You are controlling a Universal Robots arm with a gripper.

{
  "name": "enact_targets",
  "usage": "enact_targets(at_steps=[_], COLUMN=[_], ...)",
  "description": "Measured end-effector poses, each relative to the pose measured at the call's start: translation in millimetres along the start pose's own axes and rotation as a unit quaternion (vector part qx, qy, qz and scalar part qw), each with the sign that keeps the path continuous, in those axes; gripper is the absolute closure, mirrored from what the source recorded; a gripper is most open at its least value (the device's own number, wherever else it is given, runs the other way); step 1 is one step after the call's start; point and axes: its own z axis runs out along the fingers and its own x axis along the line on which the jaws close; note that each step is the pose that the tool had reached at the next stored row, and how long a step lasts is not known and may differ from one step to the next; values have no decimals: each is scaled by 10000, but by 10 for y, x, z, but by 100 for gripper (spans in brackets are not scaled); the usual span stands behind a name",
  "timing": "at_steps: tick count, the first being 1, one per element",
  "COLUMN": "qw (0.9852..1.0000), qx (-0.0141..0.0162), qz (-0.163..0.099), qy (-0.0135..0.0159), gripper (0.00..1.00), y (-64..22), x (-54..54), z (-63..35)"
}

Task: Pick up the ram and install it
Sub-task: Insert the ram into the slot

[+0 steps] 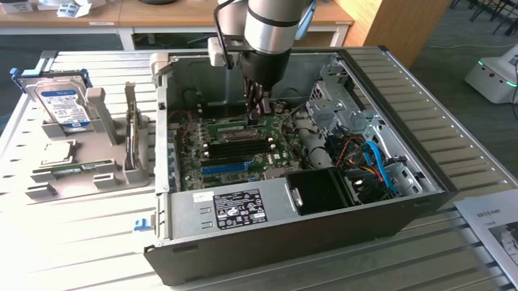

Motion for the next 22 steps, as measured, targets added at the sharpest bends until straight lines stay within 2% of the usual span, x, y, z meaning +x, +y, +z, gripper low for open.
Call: enact_targets(at_steps=[22], qw=[10000], qx=[0], qz=[0], qy=[0], gripper=[88], y=[-11], x=[9], z=[215])
